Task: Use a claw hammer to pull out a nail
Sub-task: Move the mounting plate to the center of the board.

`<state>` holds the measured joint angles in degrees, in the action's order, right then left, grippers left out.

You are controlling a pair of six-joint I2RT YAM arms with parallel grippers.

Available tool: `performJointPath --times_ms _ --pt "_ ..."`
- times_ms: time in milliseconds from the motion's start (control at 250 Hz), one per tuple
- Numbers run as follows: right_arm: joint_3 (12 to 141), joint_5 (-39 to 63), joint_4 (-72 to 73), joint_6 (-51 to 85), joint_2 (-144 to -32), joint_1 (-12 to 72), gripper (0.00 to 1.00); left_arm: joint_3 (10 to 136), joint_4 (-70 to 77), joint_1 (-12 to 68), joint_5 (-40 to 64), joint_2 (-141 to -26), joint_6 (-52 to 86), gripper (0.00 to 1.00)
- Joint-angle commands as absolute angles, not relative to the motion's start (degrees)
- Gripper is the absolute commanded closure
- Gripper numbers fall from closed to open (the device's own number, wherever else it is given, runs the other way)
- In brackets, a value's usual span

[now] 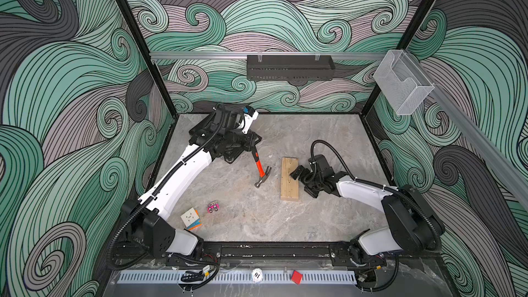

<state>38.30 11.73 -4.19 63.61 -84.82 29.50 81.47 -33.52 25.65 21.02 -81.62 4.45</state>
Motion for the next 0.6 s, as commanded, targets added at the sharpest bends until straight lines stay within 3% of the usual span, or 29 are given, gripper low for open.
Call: performJointPath --times_ms 0,292,595 --pt "40.2 11.0 -3.7 64.2 -85.6 30.0 0.0 84.5 -32.8 25.7 22.1 -79.5 4.2 1.0" --pt "46.4 9.4 -10.2 50.4 -85.9 27.8 0.0 84.6 -32.9 25.8 22.1 -79.7 3.7 1.0" --pt "52.4 17.6 -9.7 45.7 -92.0 25.6 0.0 84.5 -32.9 25.8 21.8 -79.5 3.5 1.0"
